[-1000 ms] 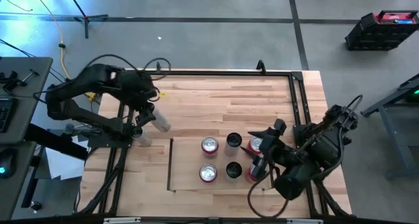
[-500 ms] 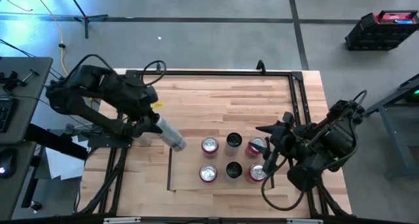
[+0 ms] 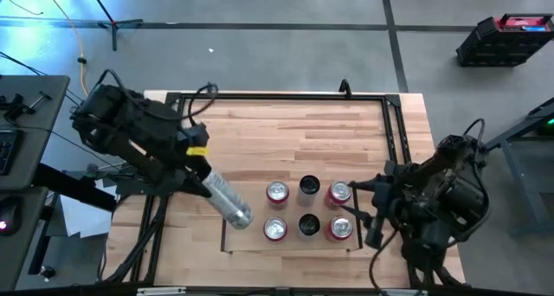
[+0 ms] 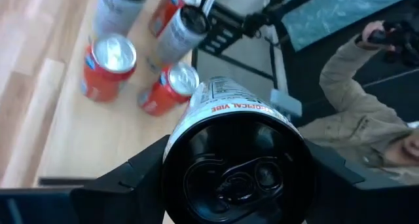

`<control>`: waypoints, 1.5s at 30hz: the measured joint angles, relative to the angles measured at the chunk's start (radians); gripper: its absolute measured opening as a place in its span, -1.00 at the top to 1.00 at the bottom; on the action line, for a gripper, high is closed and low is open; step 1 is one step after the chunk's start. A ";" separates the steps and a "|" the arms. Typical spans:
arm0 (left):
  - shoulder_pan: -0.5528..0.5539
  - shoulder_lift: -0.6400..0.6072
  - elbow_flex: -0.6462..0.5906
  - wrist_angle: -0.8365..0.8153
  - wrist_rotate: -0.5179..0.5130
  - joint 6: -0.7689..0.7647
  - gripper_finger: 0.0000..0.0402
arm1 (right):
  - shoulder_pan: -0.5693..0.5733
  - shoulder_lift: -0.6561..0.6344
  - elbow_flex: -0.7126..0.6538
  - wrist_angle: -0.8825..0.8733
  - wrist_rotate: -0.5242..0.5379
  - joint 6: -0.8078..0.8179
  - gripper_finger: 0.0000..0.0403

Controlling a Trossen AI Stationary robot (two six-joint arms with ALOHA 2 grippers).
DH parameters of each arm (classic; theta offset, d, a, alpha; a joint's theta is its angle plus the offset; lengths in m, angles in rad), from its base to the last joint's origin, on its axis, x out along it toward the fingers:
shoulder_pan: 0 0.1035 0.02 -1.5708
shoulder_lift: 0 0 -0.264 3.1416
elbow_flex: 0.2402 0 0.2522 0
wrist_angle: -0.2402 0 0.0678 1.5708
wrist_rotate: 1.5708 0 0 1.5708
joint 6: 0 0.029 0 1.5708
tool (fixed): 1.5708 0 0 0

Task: Place canned beverage on shelf
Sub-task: Put the top white yellow soda can on the shelf

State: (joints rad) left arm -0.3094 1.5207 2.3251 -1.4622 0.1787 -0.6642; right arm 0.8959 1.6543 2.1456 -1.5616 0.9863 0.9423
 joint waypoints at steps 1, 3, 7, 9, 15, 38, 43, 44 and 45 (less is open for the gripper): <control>-0.004 0.008 0.007 -0.017 0.003 -0.008 -0.20 | 0.008 0.000 0.000 0.000 0.000 0.000 -0.13; -0.008 0.021 0.011 -0.094 -0.004 -0.013 -0.20 | 0.023 0.000 0.000 0.000 0.000 0.000 -0.13; -0.008 0.033 -0.018 -0.085 -0.067 -0.016 -0.20 | 0.050 0.001 0.000 -0.002 0.001 0.029 -0.13; -0.007 0.037 -0.020 -0.088 -0.111 -0.024 -0.20 | 0.063 0.001 0.000 -0.009 0.001 0.054 -0.13; -0.005 0.042 -0.096 -0.095 -0.170 -0.042 -0.20 | 0.095 0.016 0.000 -0.009 0.009 0.079 -0.13; -0.004 0.040 -0.366 -0.103 -0.275 -0.199 -0.20 | 0.109 0.102 -0.001 0.003 -0.021 0.142 -0.13; -0.006 0.040 -0.366 -0.103 -0.305 -0.198 -0.20 | 0.108 0.102 -0.001 0.003 -0.022 0.158 -0.13; -0.010 0.045 -0.365 -0.103 -0.316 -0.199 -0.20 | 0.108 0.102 -0.001 0.003 -0.022 0.159 -0.13; -0.014 0.050 -0.365 -0.103 -0.325 -0.198 -0.20 | 0.108 0.104 -0.001 0.005 -0.021 0.159 -0.13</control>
State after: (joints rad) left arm -0.3236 1.5712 1.9602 -1.5648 -0.1460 -0.8626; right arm 1.0038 1.7580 2.1445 -1.5566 0.9653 1.1011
